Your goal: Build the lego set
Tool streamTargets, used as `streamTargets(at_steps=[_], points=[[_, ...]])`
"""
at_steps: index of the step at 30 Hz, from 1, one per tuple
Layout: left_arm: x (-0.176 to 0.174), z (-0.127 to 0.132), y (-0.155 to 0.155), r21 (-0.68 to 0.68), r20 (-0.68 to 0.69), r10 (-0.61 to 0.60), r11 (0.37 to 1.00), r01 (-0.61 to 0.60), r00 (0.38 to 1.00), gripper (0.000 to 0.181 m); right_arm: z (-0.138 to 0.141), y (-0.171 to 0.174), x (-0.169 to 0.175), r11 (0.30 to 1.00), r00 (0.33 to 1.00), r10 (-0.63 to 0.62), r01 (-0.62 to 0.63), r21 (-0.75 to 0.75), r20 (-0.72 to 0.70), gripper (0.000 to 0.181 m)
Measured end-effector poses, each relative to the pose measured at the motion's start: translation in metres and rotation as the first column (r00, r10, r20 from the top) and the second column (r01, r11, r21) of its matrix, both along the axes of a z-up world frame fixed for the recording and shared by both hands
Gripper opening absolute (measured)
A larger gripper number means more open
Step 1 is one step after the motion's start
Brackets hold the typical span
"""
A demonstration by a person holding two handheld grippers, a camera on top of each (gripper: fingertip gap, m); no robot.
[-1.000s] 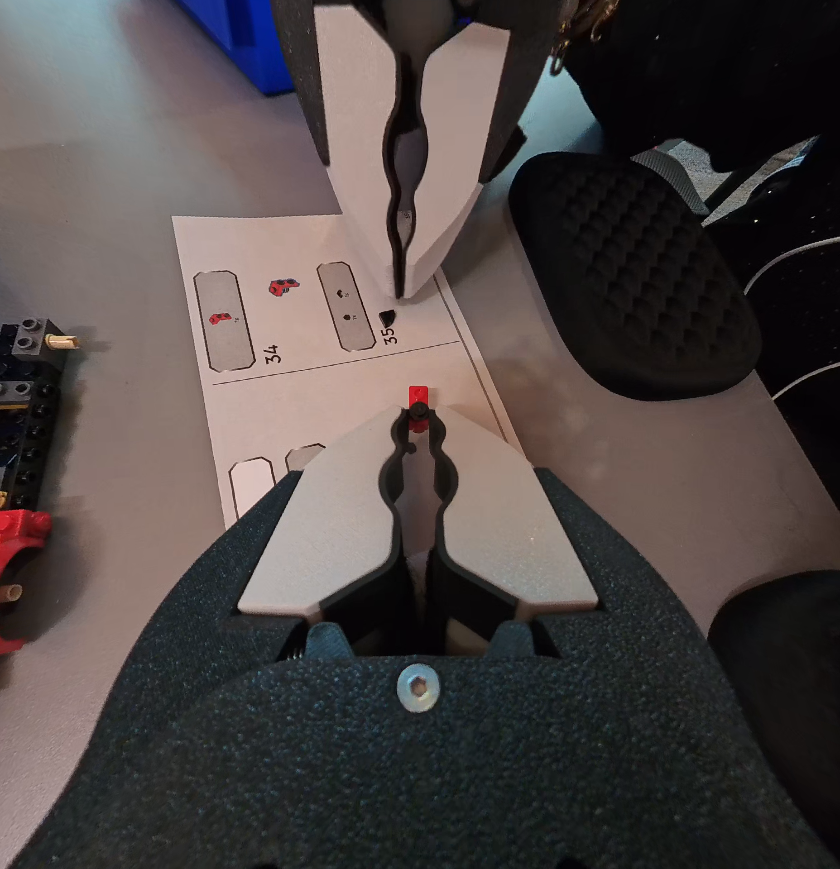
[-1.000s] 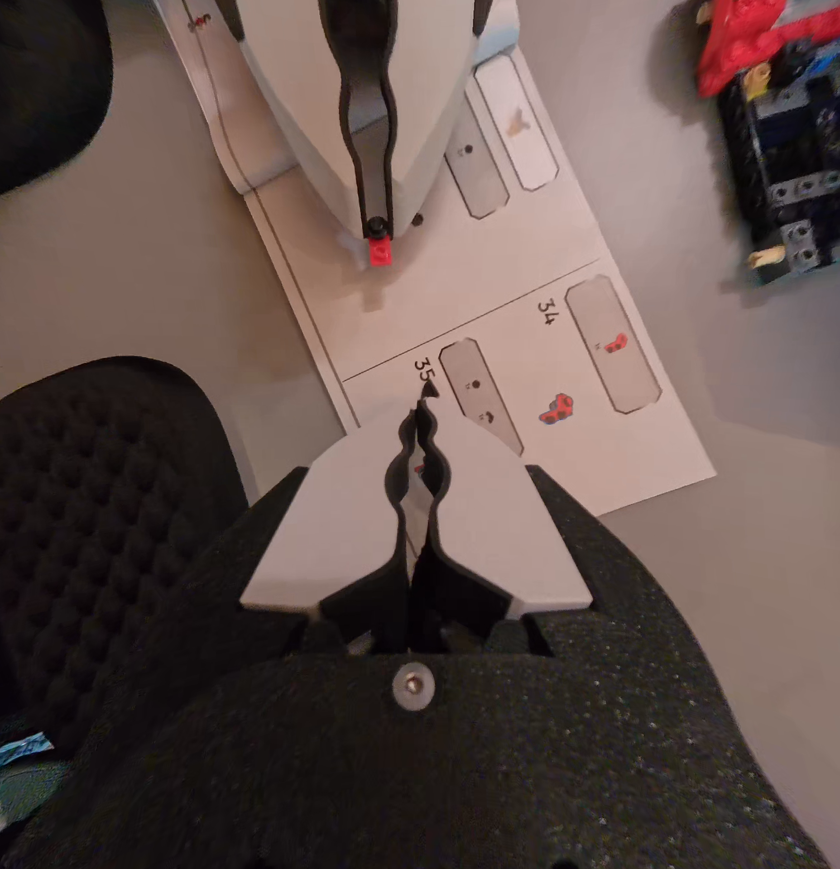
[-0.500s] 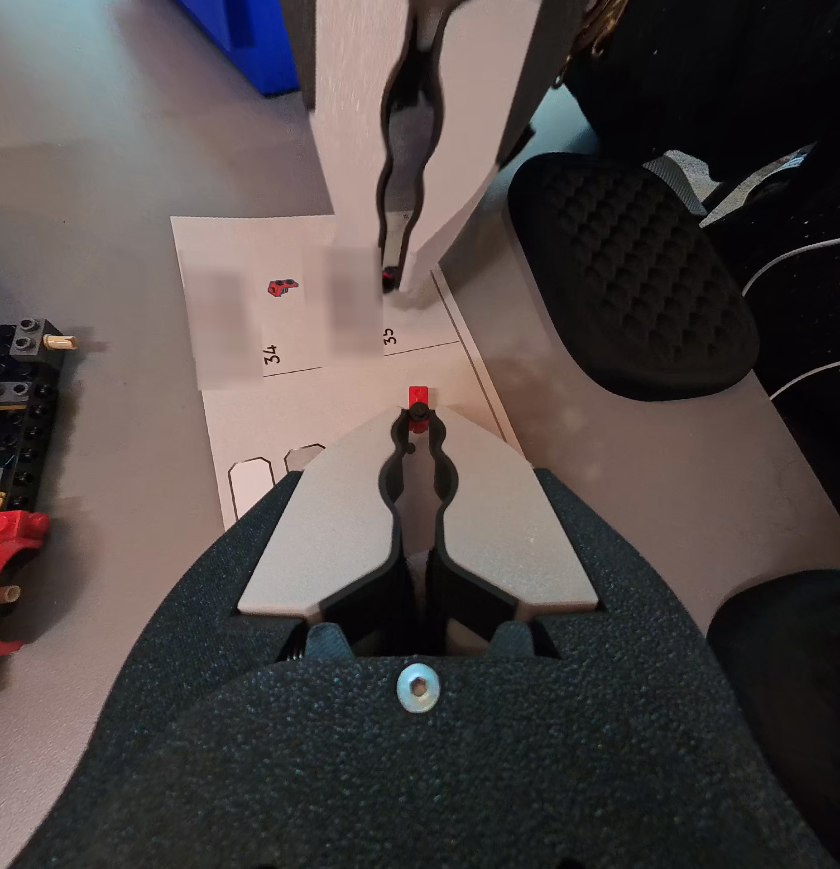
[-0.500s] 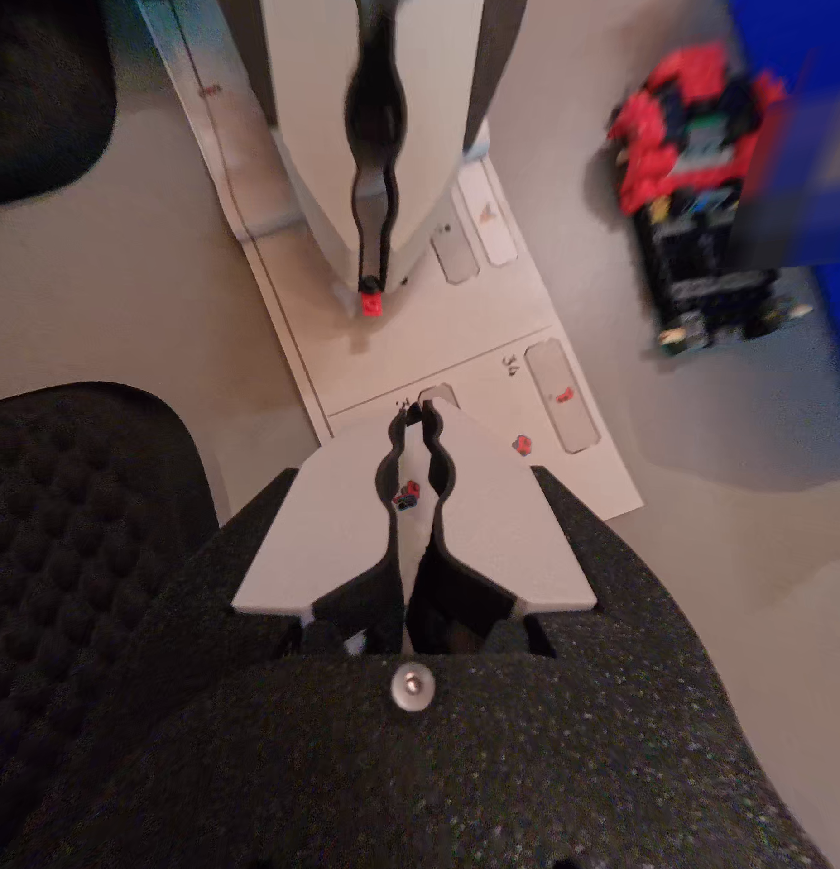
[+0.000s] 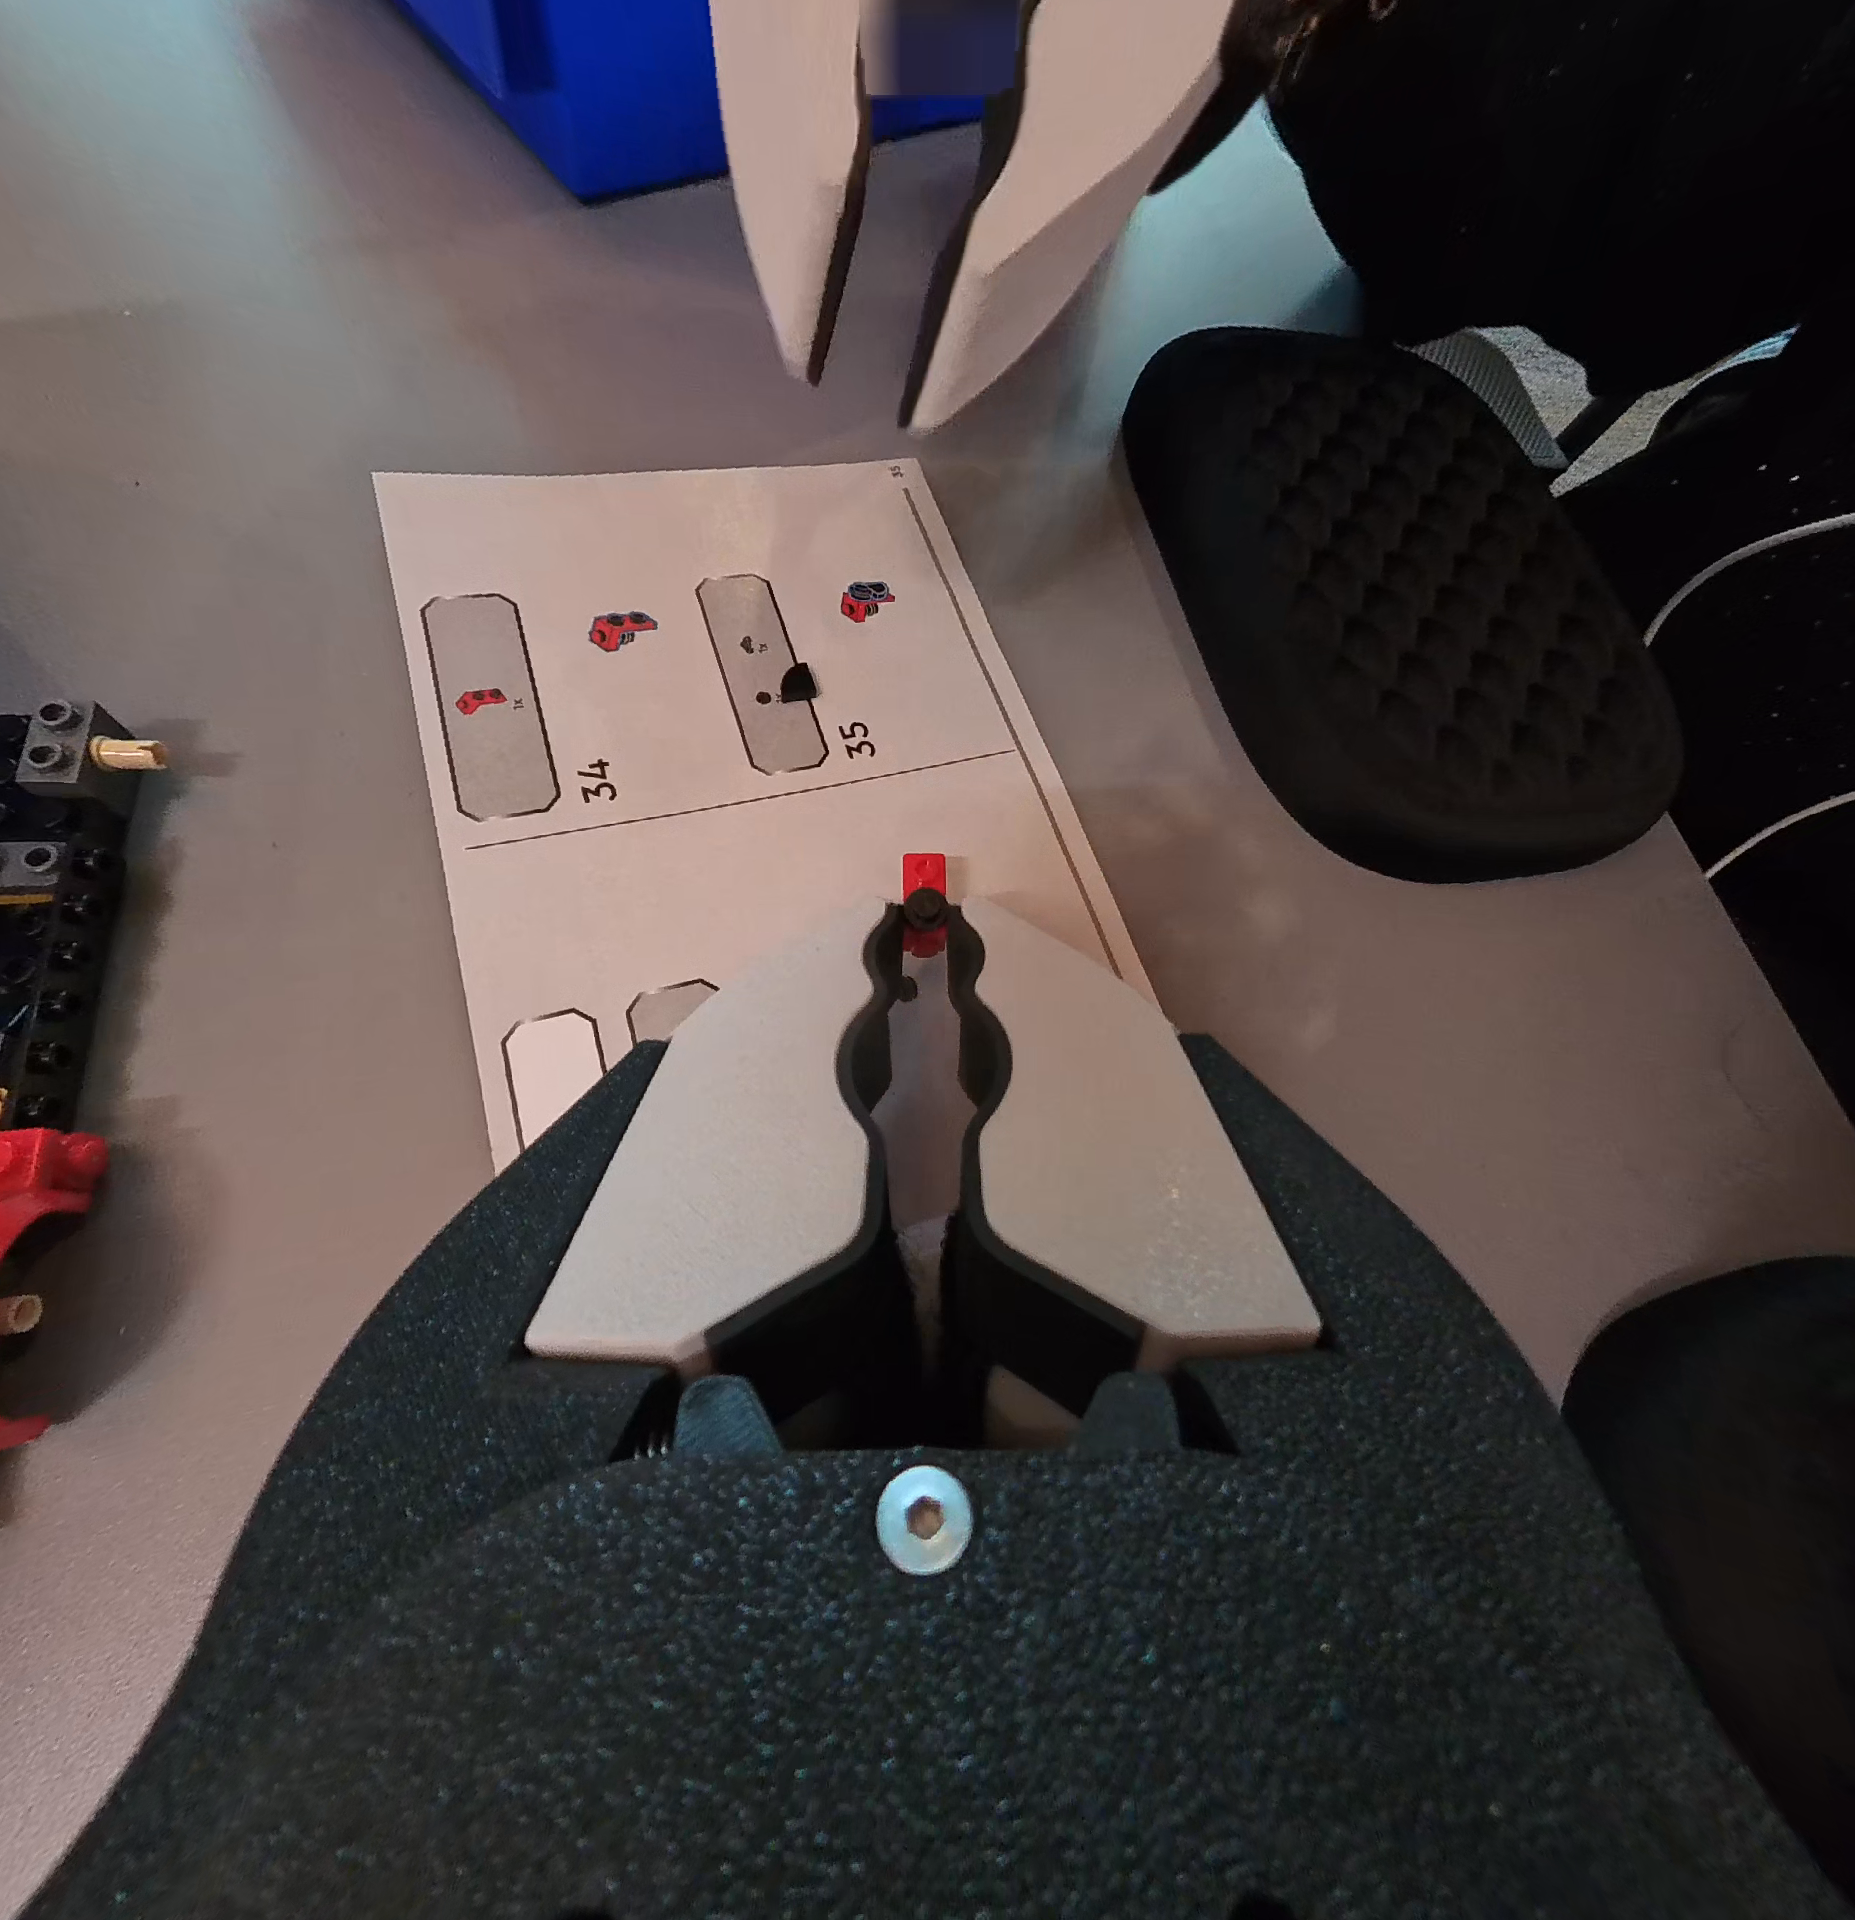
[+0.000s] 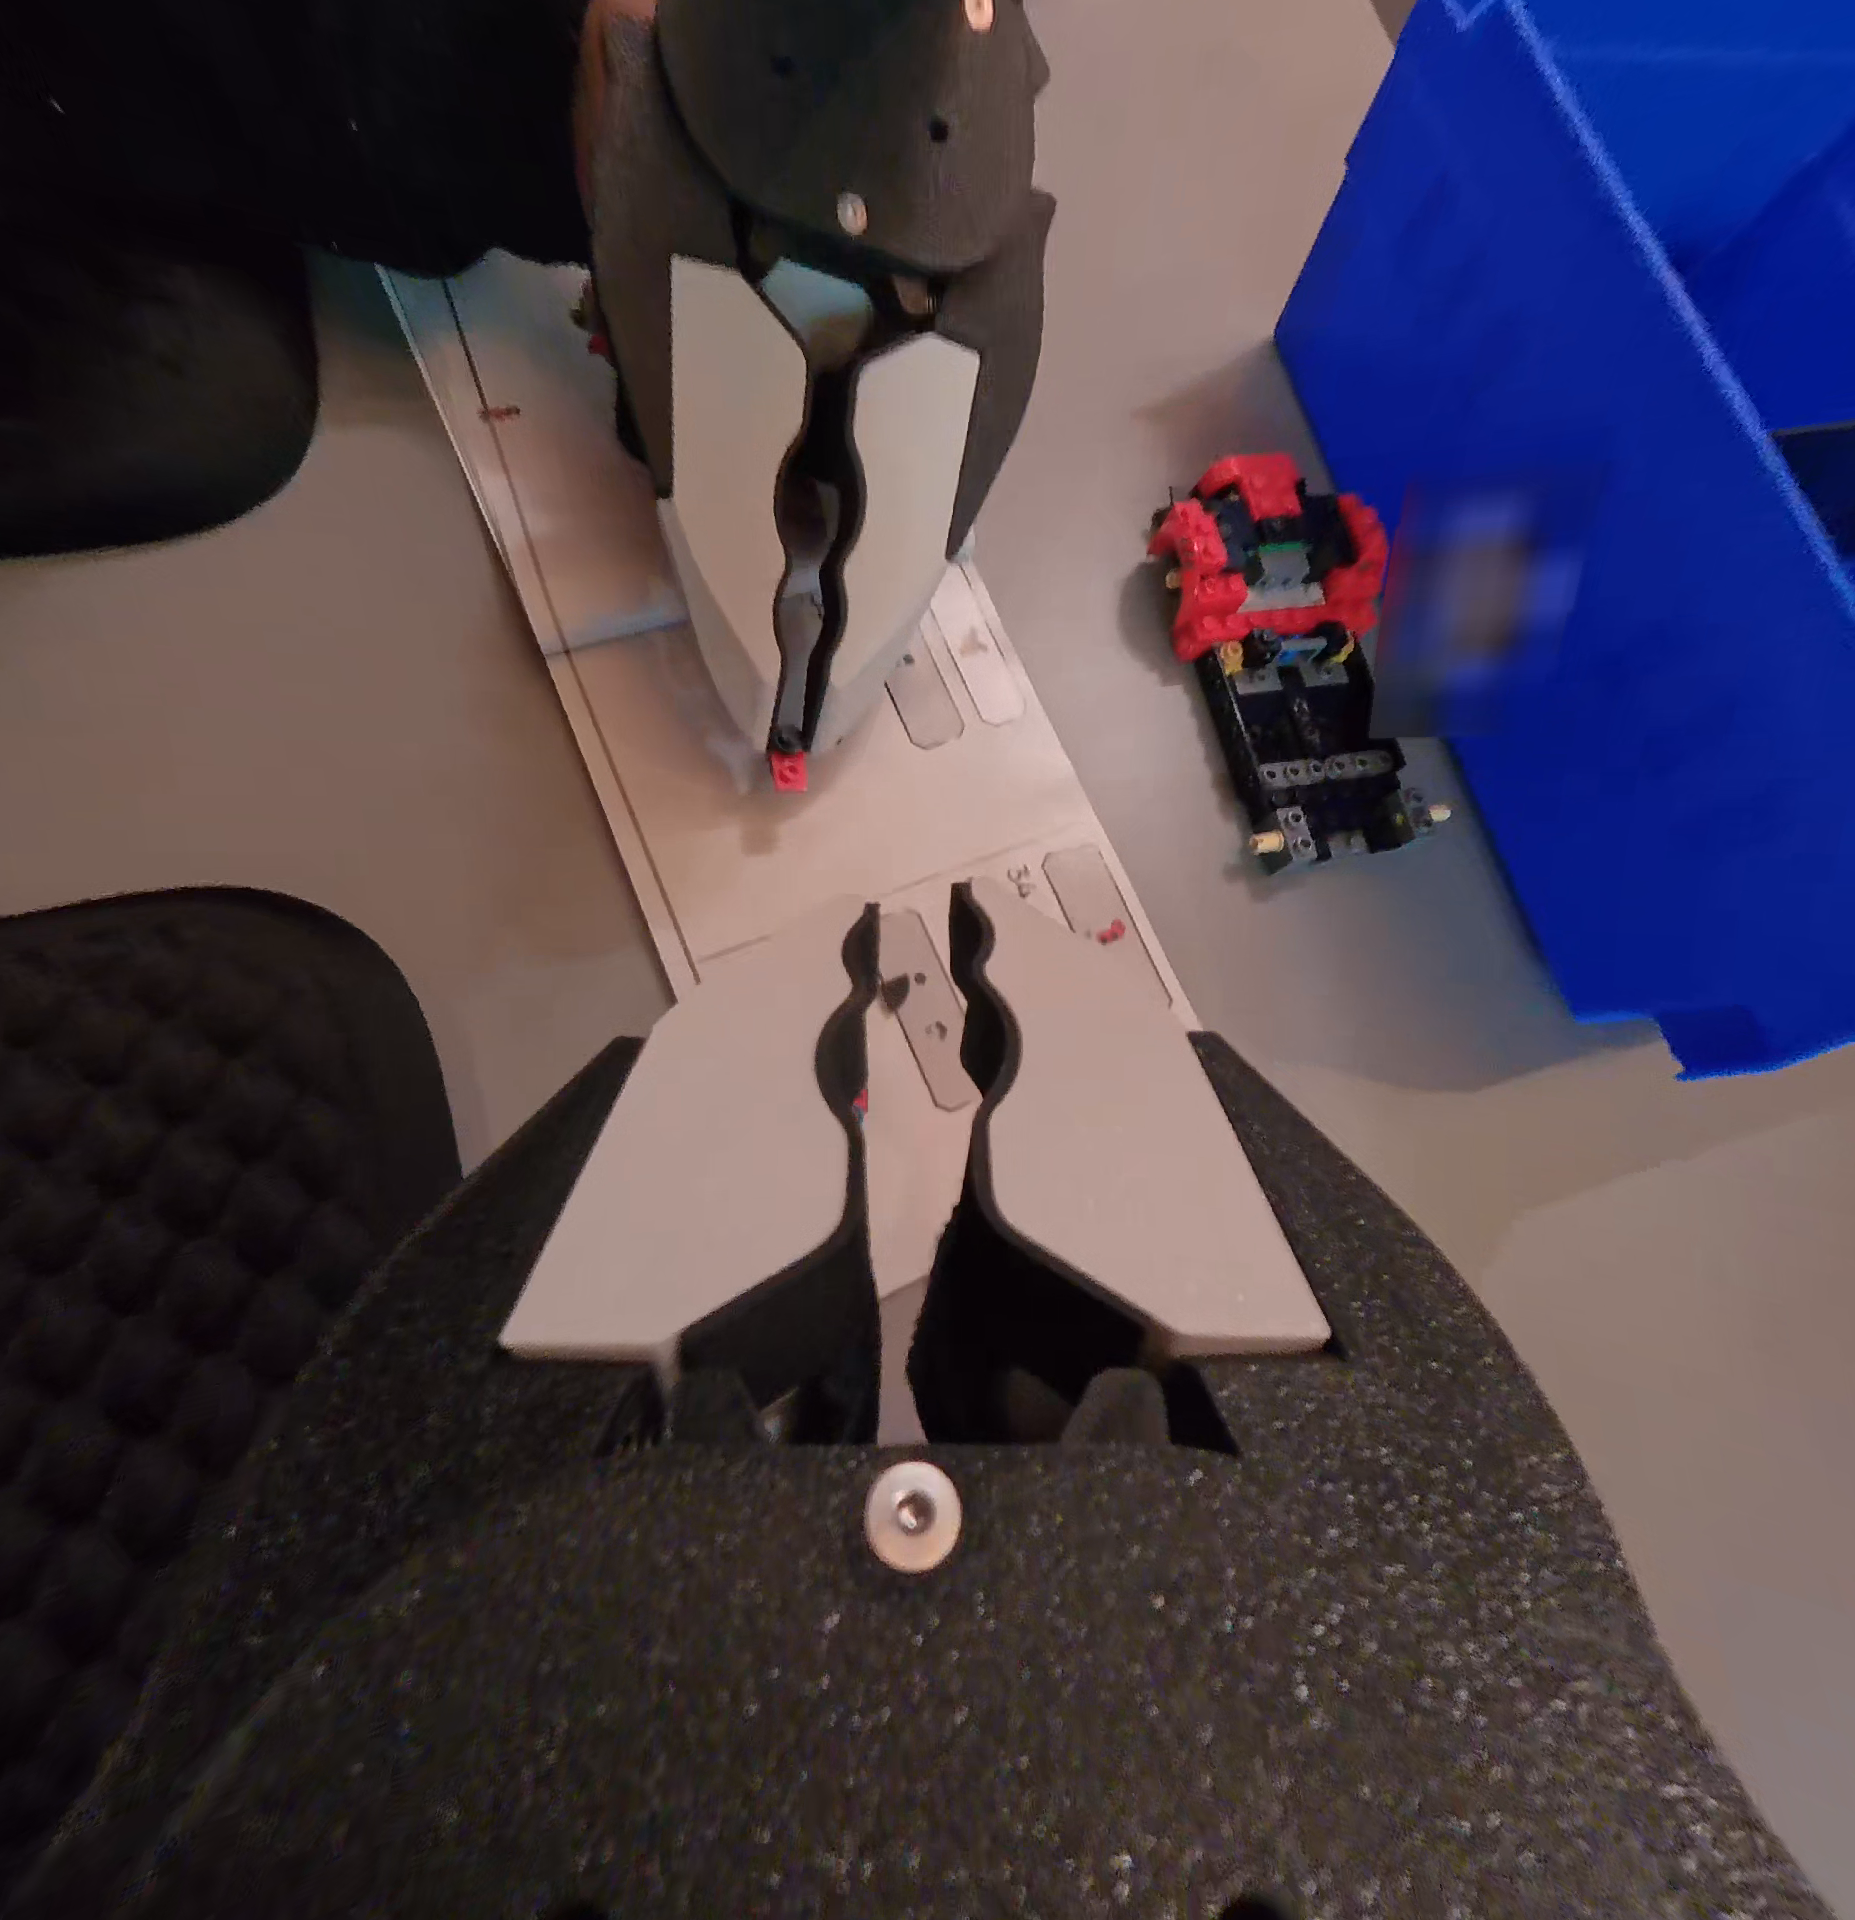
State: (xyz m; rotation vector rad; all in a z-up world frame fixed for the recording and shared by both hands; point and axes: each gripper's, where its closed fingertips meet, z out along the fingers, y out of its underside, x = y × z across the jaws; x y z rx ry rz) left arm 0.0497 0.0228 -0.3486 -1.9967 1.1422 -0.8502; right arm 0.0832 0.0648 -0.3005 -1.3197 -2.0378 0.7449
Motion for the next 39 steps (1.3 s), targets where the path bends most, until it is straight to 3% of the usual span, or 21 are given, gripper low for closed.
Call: streamTargets(at_steps=[5,9,12,16,19,21,24,27,30,39], points=[[0.000,0.000,0.000,0.000,0.002,-0.001,1.000,0.001,1.000,0.007,-0.026,0.004,0.012,0.999,0.991,-0.030,0.035,-0.035,0.133,0.006],[0.000,0.000,0.000,0.001,0.001,-0.003,1.000,0.003,1.000,0.007,-0.050,-0.002,0.014,0.998,0.970,0.036,-0.025,-0.049,0.239,0.010],[0.000,-0.001,-0.001,0.002,-0.007,-0.006,1.000,0.006,1.000,0.007,-0.055,-0.002,0.013,0.986,0.932,0.164,-0.160,-0.040,0.324,0.015],[0.001,-0.003,-0.002,0.001,-0.022,-0.014,1.000,0.014,1.000,0.007,-0.052,0.004,0.010,0.915,0.825,0.334,-0.400,0.053,0.456,0.018],[0.001,-0.003,-0.002,0.006,-0.026,-0.015,1.000,0.015,1.000,0.007,-0.054,0.007,0.005,0.869,0.758,0.383,-0.489,0.073,0.528,0.013],[0.001,-0.003,-0.002,0.007,-0.025,-0.014,1.000,0.015,1.000,0.007,-0.057,0.007,0.006,0.888,0.743,0.356,-0.458,0.043,0.567,0.009],[0.001,-0.003,-0.002,0.007,-0.023,-0.015,1.000,0.015,1.000,0.007,-0.059,0.003,0.013,0.956,0.770,0.238,-0.293,-0.003,0.592,0.005],[0.001,-0.003,-0.003,0.004,-0.021,-0.019,1.000,0.019,1.000,0.007,-0.063,-0.010,0.020,0.973,0.793,0.215,-0.226,-0.052,0.570,0.003],[0.002,-0.003,-0.003,0.005,-0.023,-0.021,1.000,0.022,1.000,0.007,-0.068,-0.001,0.019,0.986,0.810,0.150,-0.164,-0.026,0.568,0.006],[0.002,-0.003,-0.002,0.004,-0.024,-0.018,1.000,0.018,1.000,0.007,-0.067,0.010,0.000,0.981,0.834,0.170,-0.196,-0.007,0.524,0.010]])
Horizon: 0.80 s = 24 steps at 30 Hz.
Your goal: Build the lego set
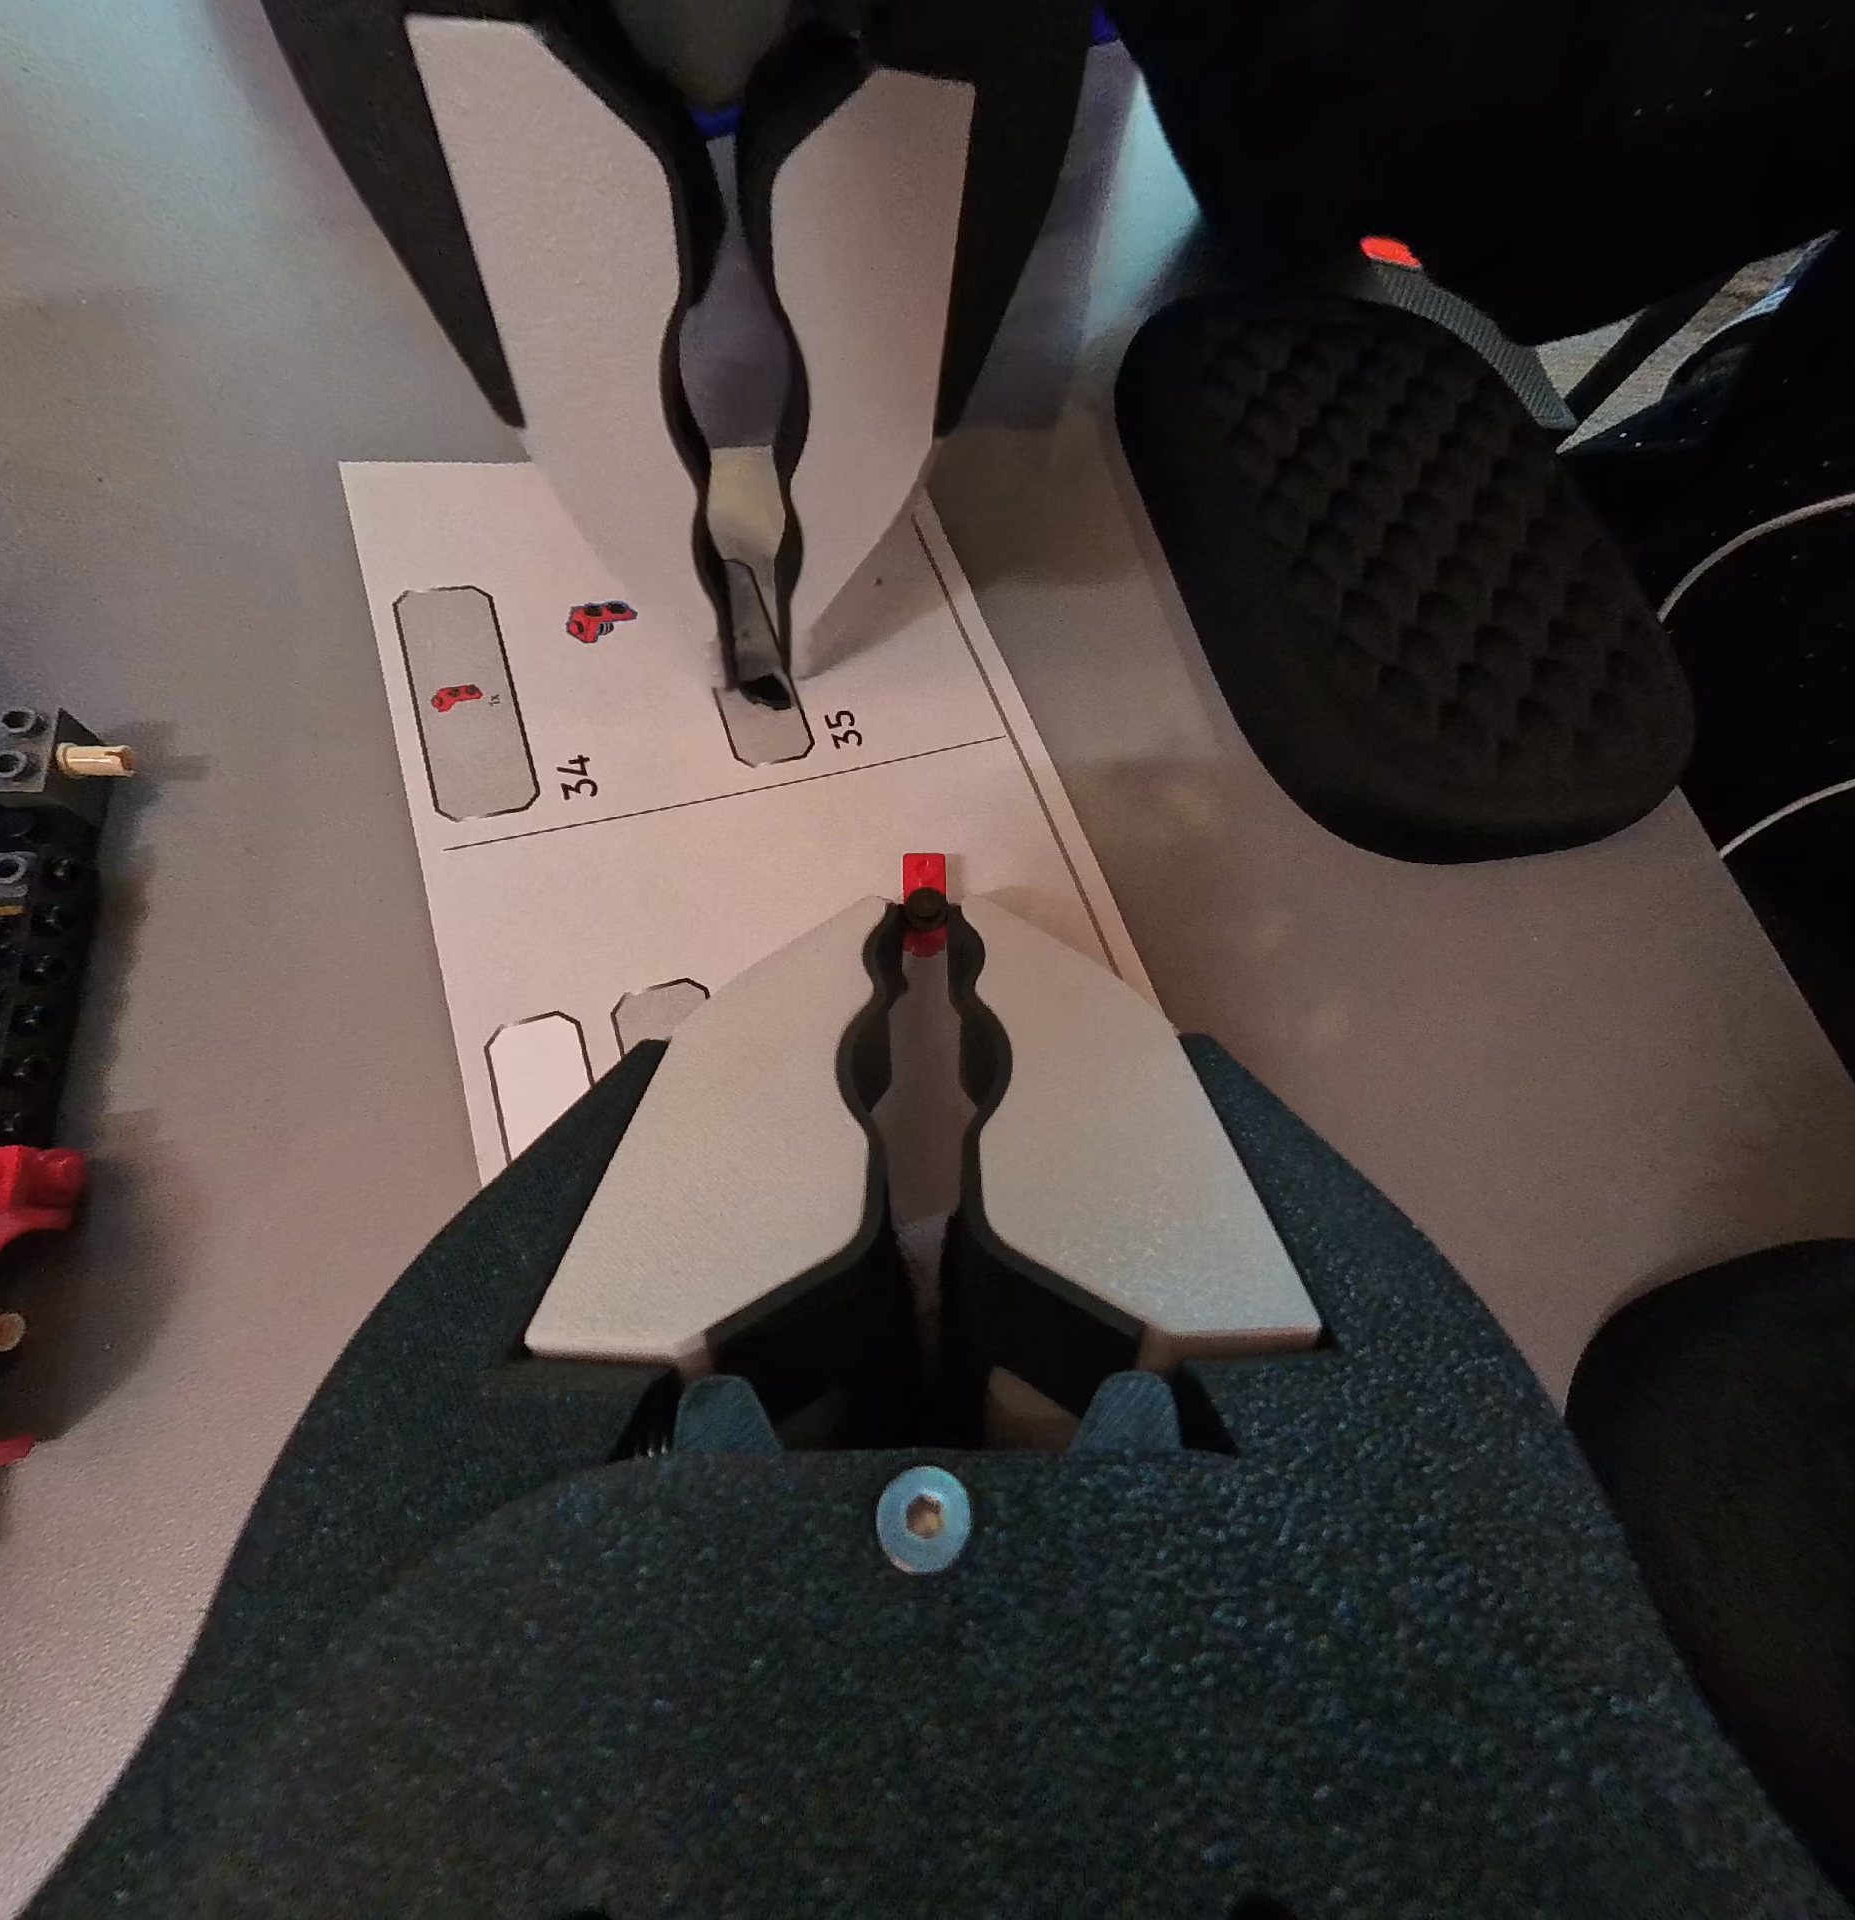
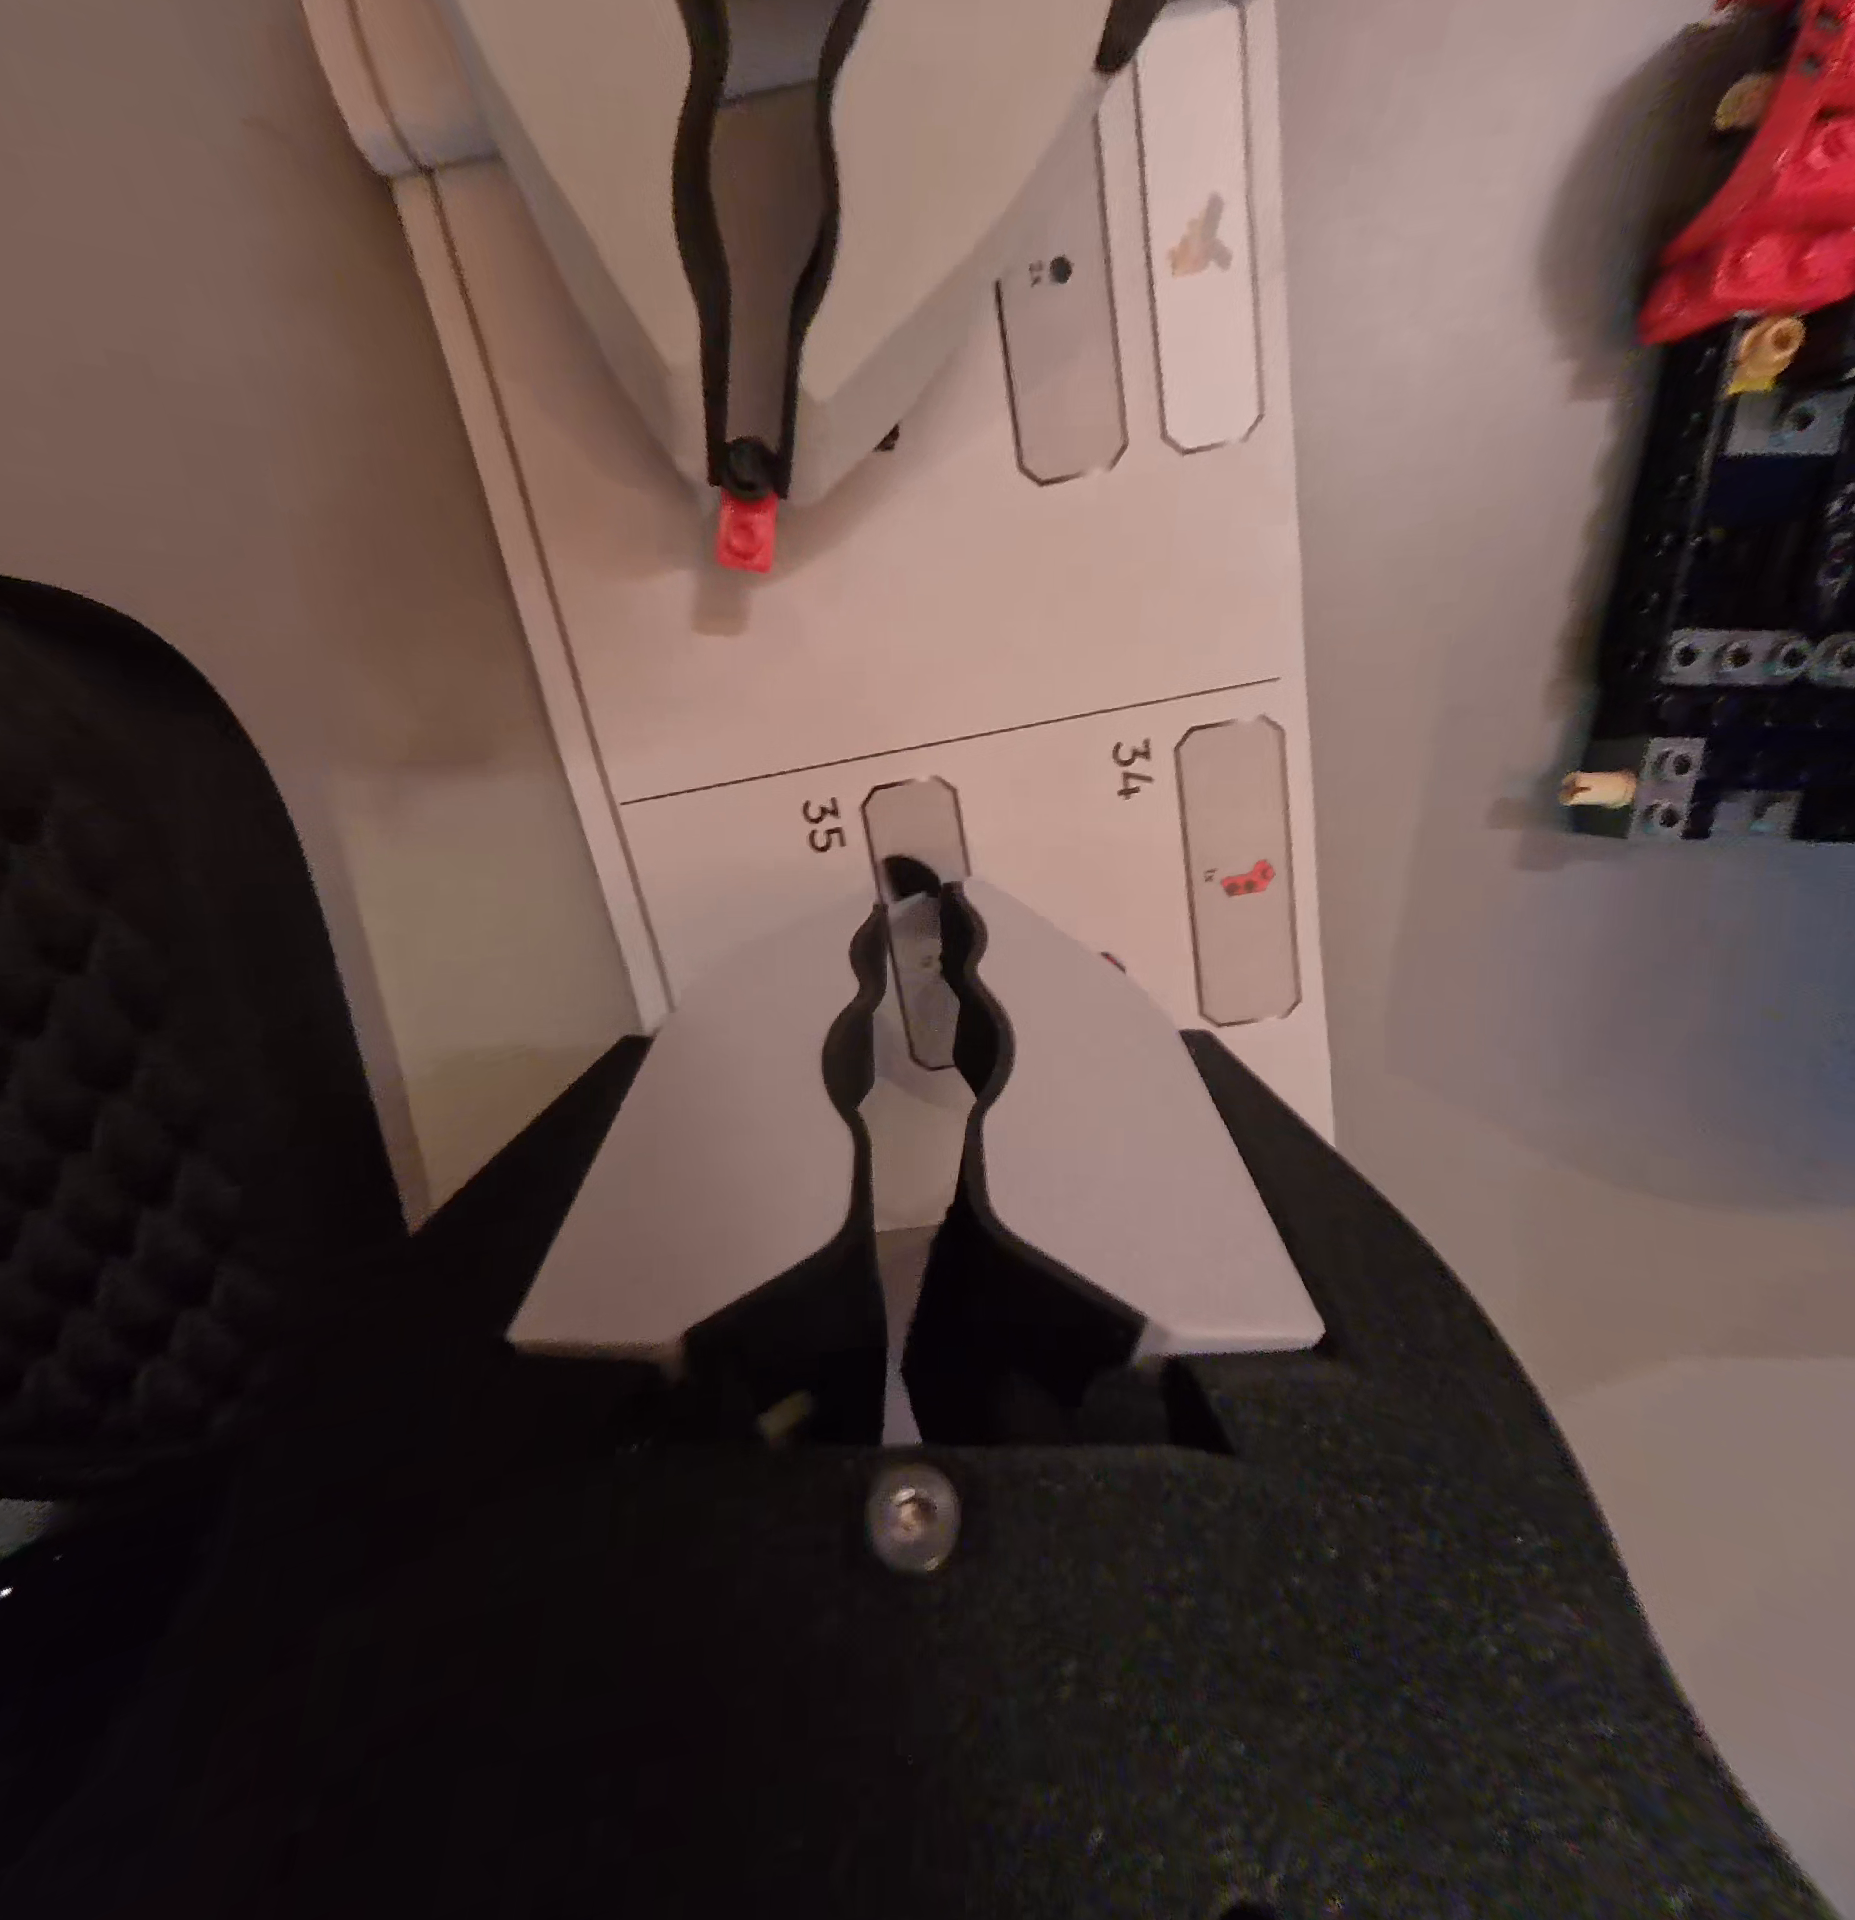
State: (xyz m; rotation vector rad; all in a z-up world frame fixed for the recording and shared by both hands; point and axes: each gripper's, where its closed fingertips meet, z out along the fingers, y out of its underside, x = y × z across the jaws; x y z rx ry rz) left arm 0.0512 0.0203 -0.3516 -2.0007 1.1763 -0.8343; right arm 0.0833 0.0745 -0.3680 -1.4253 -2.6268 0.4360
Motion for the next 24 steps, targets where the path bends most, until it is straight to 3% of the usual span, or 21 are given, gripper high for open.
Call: streamTargets(at_steps=[3,8,15,17,24], points=[[0.000,0.000,0.000,0.001,-0.001,0.000,1.000,0.000,1.000,0.007,0.002,-0.001,0.000,1.000,1.000,0.006,-0.006,-0.012,0.000,0.010],[0.000,0.000,0.000,0.001,0.001,0.000,1.000,0.000,1.000,0.007,0.008,-0.005,-0.002,0.994,0.996,-0.085,0.082,-0.067,-0.037,0.011],[0.000,0.000,0.000,0.003,-0.005,0.001,1.000,-0.001,1.000,0.007,0.012,-0.005,-0.004,0.915,0.920,-0.392,0.389,-0.106,-0.008,0.013],[0.000,-0.001,0.000,0.003,-0.007,0.001,1.000,-0.001,1.000,0.007,0.009,-0.004,-0.001,0.913,0.913,-0.407,0.406,-0.039,-0.012,0.016],[0.000,-0.001,0.000,0.006,-0.011,0.001,1.000,-0.001,1.000,0.007,0.004,-0.003,-0.003,0.889,0.890,-0.457,0.457,-0.030,0.003,0.015]])
